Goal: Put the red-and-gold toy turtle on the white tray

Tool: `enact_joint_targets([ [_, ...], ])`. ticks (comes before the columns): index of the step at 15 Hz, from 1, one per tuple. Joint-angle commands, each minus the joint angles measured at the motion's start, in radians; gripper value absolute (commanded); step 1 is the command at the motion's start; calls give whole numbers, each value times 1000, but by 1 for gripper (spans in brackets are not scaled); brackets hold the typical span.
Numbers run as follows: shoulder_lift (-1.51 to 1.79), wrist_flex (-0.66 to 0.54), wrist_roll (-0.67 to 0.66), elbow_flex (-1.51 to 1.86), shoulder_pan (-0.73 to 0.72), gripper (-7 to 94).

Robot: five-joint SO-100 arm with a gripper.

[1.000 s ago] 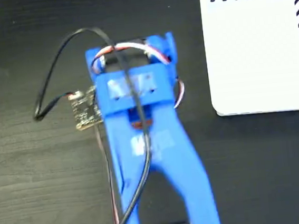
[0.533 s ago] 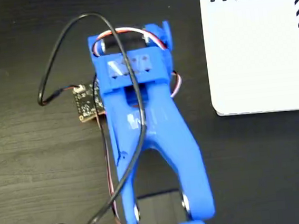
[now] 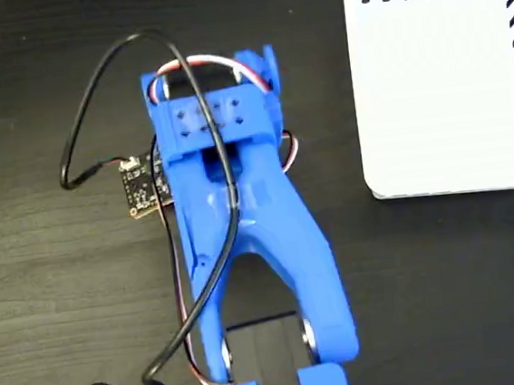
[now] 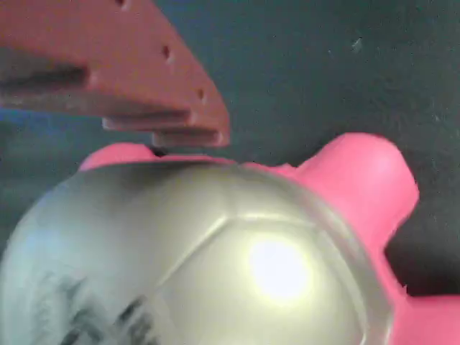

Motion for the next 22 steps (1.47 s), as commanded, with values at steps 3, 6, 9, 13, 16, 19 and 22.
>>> enact_joint_targets([
  [3, 26, -21, 12, 31, 12, 62],
  [6, 26, -37, 11, 31, 28, 42],
  [9, 26, -34, 11, 25, 32, 19],
  [13, 26, -28, 8, 9, 52, 0],
  [16, 26, -34, 15, 9, 54, 0],
  [19, 72, 86, 44, -121, 60, 0],
  [22, 183, 278, 67, -339, 52, 0],
])
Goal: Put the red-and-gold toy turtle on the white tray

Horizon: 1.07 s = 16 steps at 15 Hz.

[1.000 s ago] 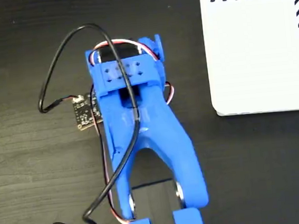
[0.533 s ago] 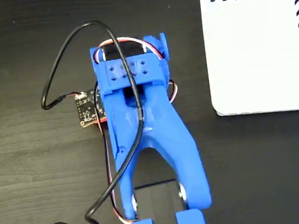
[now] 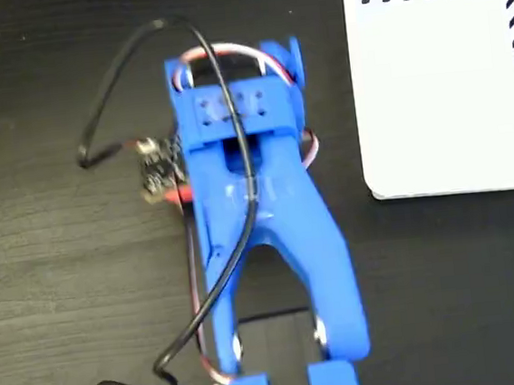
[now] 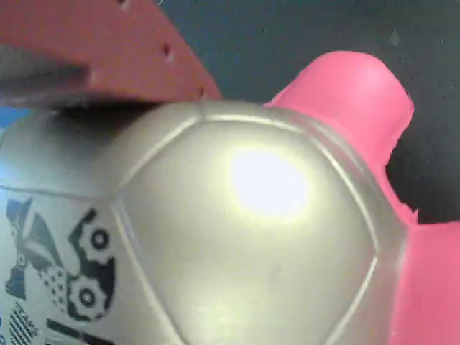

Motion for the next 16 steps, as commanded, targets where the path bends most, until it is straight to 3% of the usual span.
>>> enact_joint_targets([
  [1, 189, 192, 8, -264, 2, 0],
  [6, 221, 250, 2, -365, 8, 0],
  [12, 5, 273, -144, -721, 407, 0],
  [16, -215, 279, -158, -927, 551, 0],
])
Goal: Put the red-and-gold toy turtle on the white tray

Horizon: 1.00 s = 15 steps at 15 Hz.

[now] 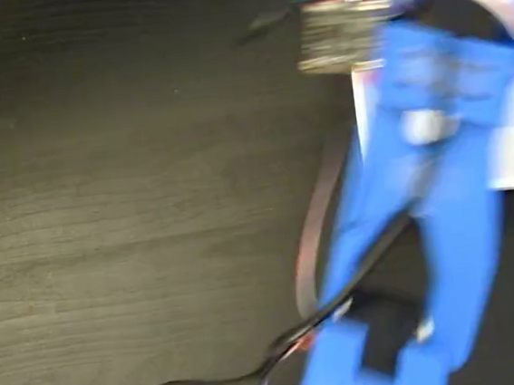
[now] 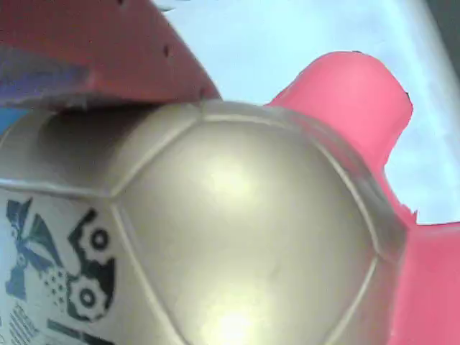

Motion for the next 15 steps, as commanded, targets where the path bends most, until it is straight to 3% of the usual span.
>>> enact_joint_targets([
  [1, -40, 12, -11, -109, 52, 0],
  [11, -186, 12, 5, -141, 49, 1],
  [12, -189, 11, 6, -144, 51, 11],
  [13, -192, 9, 6, -144, 52, 30],
  [15, -199, 8, 5, -141, 54, 44],
])
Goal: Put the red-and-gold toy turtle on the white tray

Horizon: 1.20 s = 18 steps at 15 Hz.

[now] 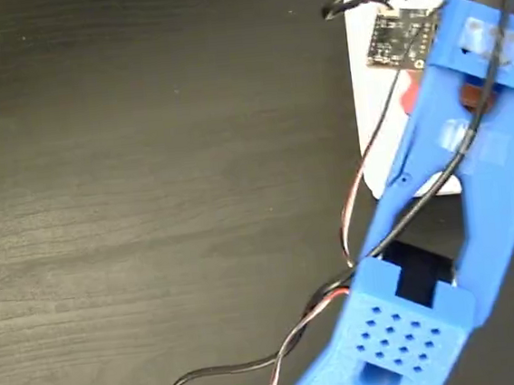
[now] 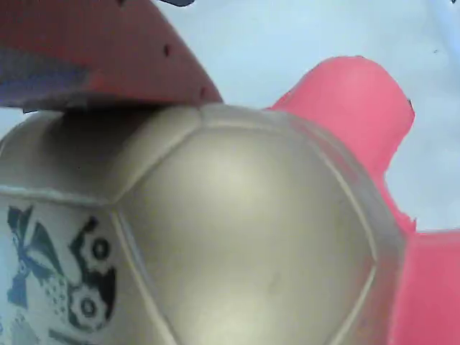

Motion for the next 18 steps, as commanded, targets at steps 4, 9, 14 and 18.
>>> enact_joint_targets([
  [4, 32, 8, -14, -46, 15, 75],
  [9, 32, 8, -21, -46, 21, 76],
  [14, 57, 5, -21, -54, 18, 46],
  [18, 149, -83, 43, -14, 9, 0],
])
